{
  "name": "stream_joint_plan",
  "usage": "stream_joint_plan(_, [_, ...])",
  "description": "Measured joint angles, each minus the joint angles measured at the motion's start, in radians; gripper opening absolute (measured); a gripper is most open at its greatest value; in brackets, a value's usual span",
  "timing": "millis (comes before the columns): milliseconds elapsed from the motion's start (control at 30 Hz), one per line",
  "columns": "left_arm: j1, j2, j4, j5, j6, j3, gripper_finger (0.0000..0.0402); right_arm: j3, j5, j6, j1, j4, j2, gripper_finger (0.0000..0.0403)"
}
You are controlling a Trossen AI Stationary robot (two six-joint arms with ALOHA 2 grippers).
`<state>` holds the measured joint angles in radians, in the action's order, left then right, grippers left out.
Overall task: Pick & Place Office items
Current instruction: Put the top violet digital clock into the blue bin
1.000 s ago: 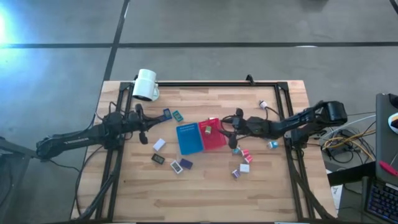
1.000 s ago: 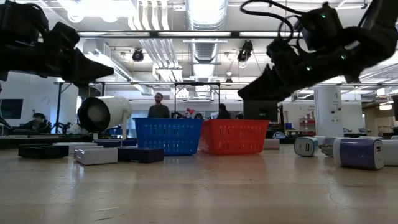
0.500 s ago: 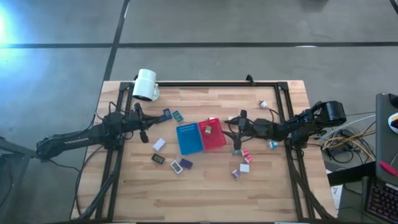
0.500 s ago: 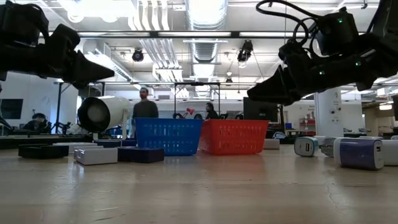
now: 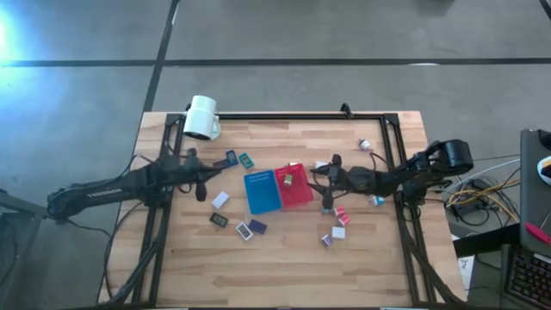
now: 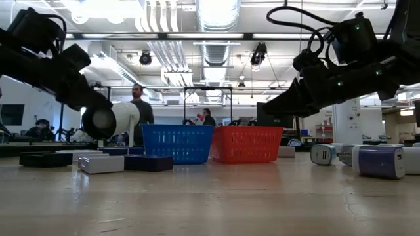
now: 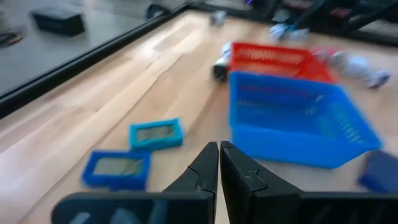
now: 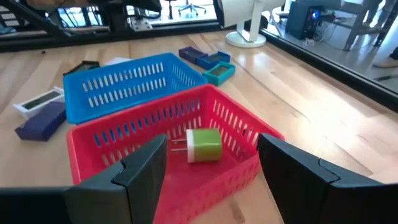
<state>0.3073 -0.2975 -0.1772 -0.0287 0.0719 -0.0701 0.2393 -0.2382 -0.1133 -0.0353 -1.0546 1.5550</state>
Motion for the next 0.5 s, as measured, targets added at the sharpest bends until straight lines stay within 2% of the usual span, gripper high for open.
stream_joint_plan(167, [0.003,-0.022,-0.115,-0.119,0.015,-0.066,0.0023,0.033,0.001,0.003,0.000,0.001,0.023,0.0244])
stream_joint_plan(267, [0.007,-0.036,-0.207,-0.129,0.041,-0.141,0.0023,0.050,0.003,0.015,0.000,0.001,0.035,0.0244])
stream_joint_plan(500, [0.008,-0.115,-0.241,-0.109,0.149,-0.207,0.0023,0.066,0.011,0.022,0.000,0.005,0.051,0.0244])
